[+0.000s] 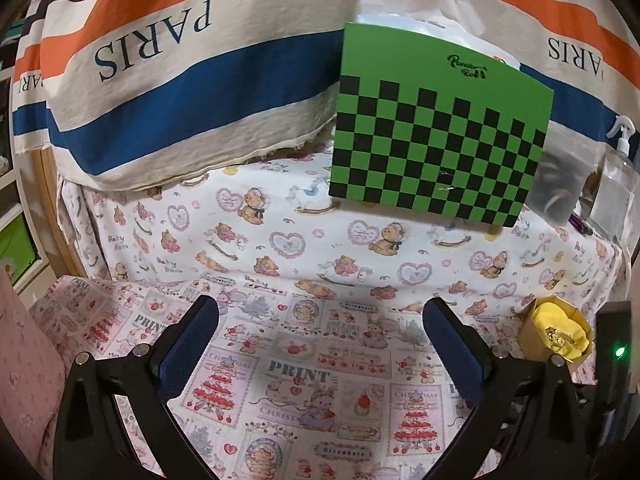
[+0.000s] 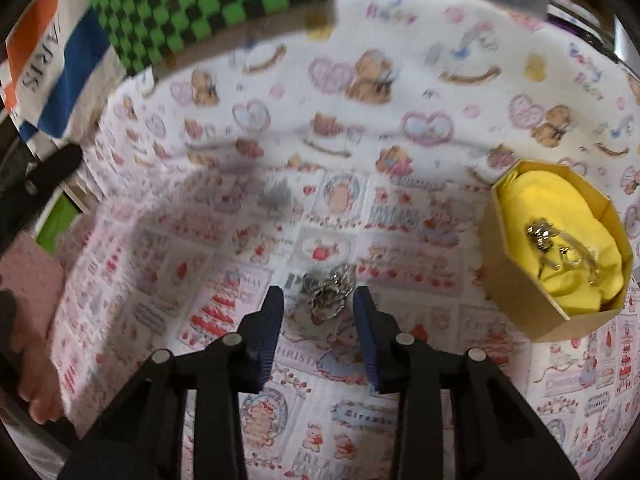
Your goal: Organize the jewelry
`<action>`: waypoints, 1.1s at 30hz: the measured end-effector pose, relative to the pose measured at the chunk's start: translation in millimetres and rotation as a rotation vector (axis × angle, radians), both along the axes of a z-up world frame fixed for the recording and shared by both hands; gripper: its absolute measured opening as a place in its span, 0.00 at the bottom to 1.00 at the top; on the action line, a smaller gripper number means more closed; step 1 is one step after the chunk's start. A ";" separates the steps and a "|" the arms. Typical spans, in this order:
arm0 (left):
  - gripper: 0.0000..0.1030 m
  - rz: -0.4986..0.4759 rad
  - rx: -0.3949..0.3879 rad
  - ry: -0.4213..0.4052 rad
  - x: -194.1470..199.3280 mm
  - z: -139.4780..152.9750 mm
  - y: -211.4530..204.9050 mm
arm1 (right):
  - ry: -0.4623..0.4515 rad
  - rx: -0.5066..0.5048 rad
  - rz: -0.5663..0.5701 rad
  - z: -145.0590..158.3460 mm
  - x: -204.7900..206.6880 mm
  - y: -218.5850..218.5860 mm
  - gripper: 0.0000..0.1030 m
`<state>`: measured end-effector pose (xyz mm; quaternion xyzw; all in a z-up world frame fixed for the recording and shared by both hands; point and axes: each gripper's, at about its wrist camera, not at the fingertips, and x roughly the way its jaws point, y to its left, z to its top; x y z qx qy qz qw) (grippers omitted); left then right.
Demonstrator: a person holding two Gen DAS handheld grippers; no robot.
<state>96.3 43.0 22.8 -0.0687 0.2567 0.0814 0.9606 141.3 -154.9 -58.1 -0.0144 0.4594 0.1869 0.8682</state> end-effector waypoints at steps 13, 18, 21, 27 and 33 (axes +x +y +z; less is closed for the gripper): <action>0.98 0.010 -0.019 0.004 0.6 -0.7 4.7 | -0.038 -0.121 -0.034 -0.4 -8.3 -10.1 0.03; 0.98 0.008 -0.016 0.002 0.1 -0.4 4.1 | -0.043 -0.144 -0.050 -0.2 -14.8 -26.0 0.01; 0.98 0.007 -0.016 0.000 -0.5 0.0 3.4 | -0.057 -0.094 -0.037 6.2 -15.3 -31.0 0.02; 0.98 0.008 -0.013 0.006 0.4 -0.6 2.8 | -0.023 -0.035 -0.035 12.0 -2.2 -9.2 0.27; 0.98 0.010 -0.023 0.004 0.4 -0.1 5.9 | 0.006 -0.159 -0.083 -1.0 20.2 20.2 0.30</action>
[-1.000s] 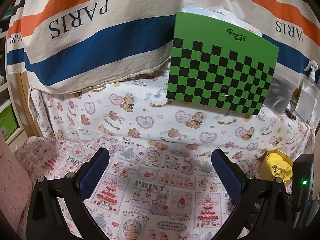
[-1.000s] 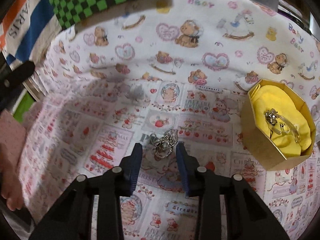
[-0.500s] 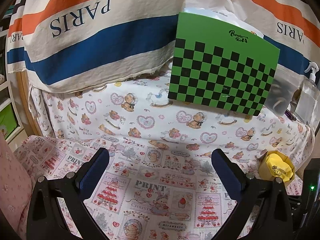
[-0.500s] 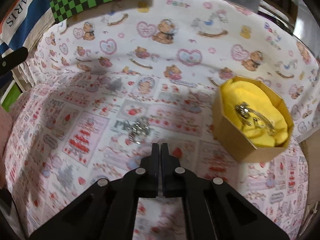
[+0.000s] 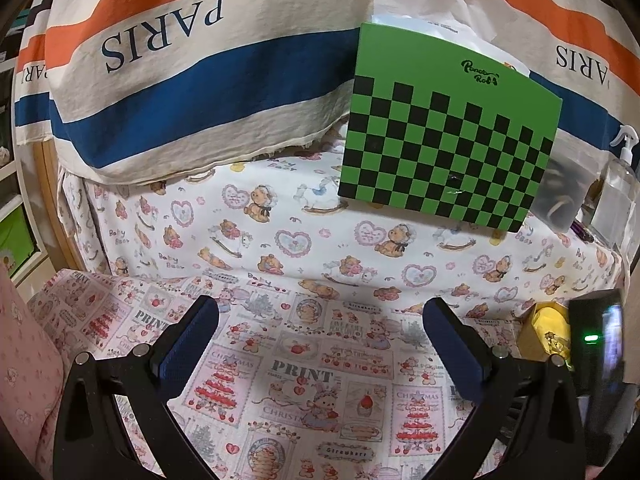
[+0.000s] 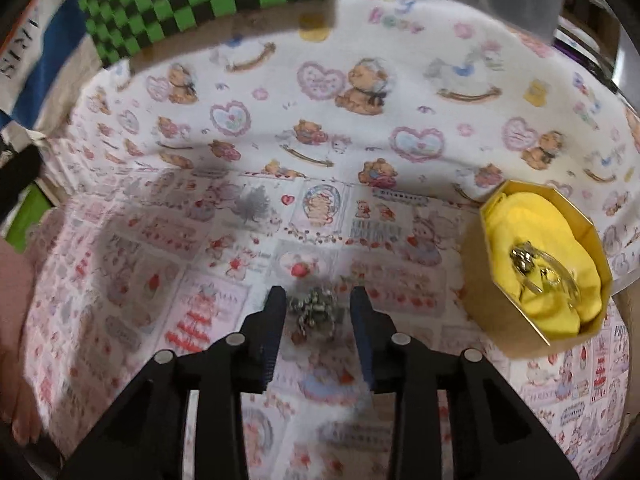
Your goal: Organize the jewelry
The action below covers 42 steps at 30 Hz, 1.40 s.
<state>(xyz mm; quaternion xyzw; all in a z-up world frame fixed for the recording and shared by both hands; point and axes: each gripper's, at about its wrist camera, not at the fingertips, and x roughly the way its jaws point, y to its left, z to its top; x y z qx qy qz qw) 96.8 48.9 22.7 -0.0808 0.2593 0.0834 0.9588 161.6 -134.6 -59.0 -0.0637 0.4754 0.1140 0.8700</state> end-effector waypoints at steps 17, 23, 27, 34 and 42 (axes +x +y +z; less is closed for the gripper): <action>0.98 0.011 -0.007 -0.003 0.8 0.0 2.5 | -0.202 0.157 0.102 55.0 -35.5 -16.3 0.00; 0.98 0.023 0.010 -0.002 1.3 -1.4 2.3 | -0.102 0.090 0.128 39.8 -25.9 -3.1 0.22; 0.98 0.025 -0.001 -0.002 1.7 -1.2 5.3 | -0.057 0.009 0.125 10.4 -12.2 7.0 0.23; 0.98 0.023 0.005 -0.002 1.7 -0.6 4.0 | -0.019 -0.033 0.121 -6.7 3.8 12.7 0.17; 0.98 0.018 0.004 -0.011 -0.8 2.4 1.8 | -0.022 0.061 0.140 2.8 -7.5 6.8 0.00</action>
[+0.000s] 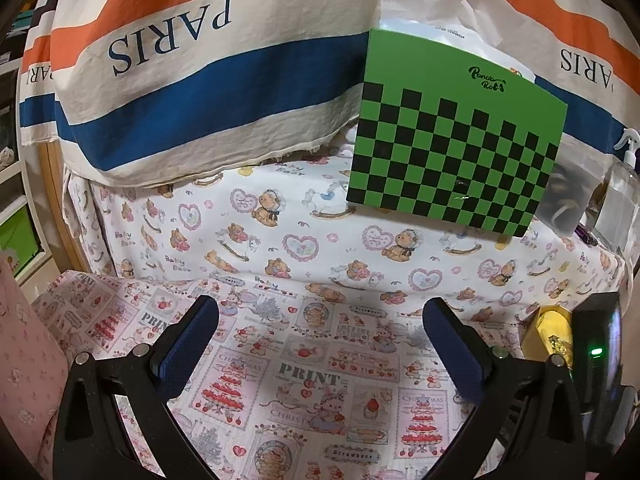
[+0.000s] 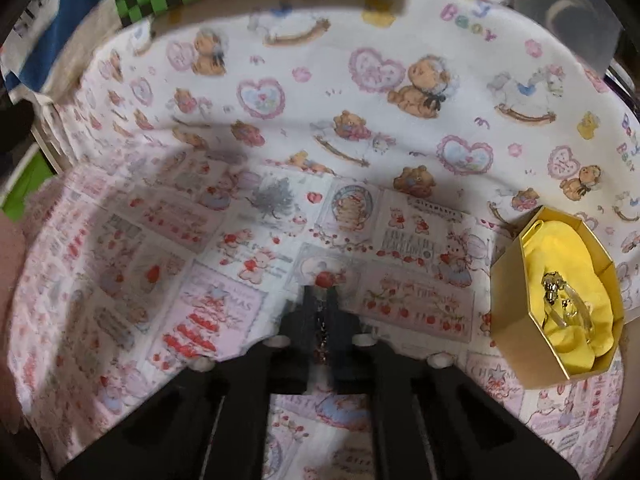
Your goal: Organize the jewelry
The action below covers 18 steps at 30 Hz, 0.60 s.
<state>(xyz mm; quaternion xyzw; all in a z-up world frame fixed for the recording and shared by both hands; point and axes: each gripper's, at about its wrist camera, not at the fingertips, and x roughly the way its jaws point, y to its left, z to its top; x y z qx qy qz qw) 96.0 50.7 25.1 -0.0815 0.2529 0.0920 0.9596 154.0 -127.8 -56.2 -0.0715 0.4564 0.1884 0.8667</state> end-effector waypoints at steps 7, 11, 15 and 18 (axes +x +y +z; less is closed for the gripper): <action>0.98 0.000 0.002 -0.002 -0.9 0.4 -0.4 | -0.066 0.033 0.028 26.4 -20.1 -7.3 0.00; 0.98 0.005 -0.003 0.001 -0.6 -0.3 2.0 | -0.021 0.006 0.017 20.5 -8.3 -10.5 0.21; 0.98 0.005 -0.010 0.001 -0.1 -0.3 4.2 | 0.022 -0.024 0.028 -4.1 6.8 -2.9 0.22; 0.98 0.004 -0.011 0.003 0.1 -0.3 4.2 | 0.033 -0.047 0.079 -13.1 10.8 3.7 0.23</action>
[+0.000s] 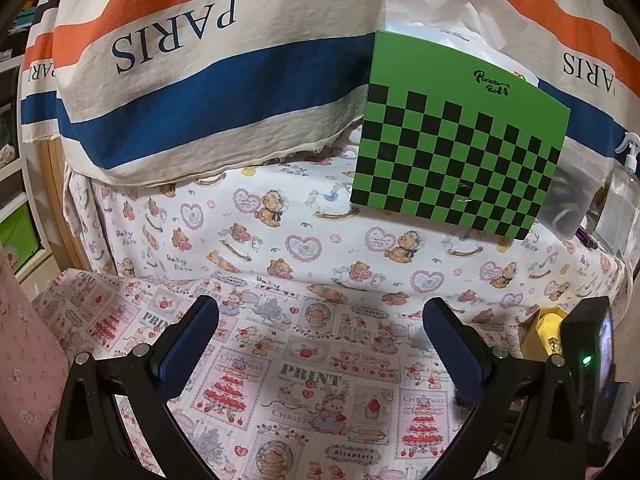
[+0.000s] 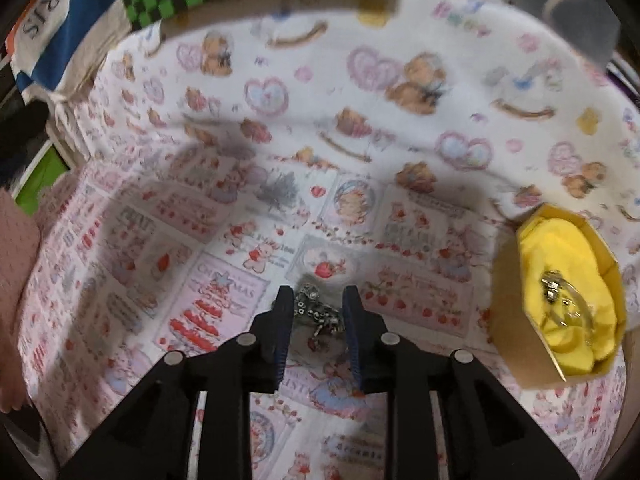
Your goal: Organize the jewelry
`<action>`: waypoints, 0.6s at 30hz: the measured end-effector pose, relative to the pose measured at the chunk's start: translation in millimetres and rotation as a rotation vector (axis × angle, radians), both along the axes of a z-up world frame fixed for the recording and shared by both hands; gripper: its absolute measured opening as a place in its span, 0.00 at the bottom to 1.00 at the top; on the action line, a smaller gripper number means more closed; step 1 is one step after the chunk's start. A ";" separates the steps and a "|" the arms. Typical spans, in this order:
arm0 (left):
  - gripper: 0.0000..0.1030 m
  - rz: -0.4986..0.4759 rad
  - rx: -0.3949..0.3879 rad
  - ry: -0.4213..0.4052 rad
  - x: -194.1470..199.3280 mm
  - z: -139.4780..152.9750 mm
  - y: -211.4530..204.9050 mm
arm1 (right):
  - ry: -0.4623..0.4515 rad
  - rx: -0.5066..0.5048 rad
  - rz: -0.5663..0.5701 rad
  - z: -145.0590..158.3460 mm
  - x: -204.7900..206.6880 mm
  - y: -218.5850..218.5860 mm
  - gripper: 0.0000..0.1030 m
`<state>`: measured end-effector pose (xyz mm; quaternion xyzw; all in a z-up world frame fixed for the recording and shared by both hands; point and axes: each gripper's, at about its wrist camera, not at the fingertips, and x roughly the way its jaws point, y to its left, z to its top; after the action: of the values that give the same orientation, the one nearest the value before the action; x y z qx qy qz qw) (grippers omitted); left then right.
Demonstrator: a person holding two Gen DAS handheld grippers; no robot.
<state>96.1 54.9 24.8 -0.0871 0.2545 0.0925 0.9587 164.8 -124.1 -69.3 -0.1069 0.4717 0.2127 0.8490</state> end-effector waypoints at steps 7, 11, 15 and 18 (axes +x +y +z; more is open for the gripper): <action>0.98 0.003 0.004 0.006 1.1 -1.3 -0.9 | 0.000 0.004 0.065 3.1 1.8 6.2 0.11; 0.98 0.003 0.003 0.002 0.4 -1.2 -0.2 | -0.016 0.028 0.069 5.2 -4.3 4.5 0.10; 0.98 0.002 0.003 0.002 -0.2 -1.3 0.1 | -0.041 0.086 0.053 16.9 -15.0 -3.8 0.00; 0.98 -0.002 0.009 0.003 -0.3 -1.0 -1.4 | -0.108 0.077 0.059 32.0 -26.9 -6.7 0.00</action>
<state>95.8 53.5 23.9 -0.0826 0.2556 0.0930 0.9588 137.9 -130.9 -37.3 -0.0991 0.4134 0.2498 0.8700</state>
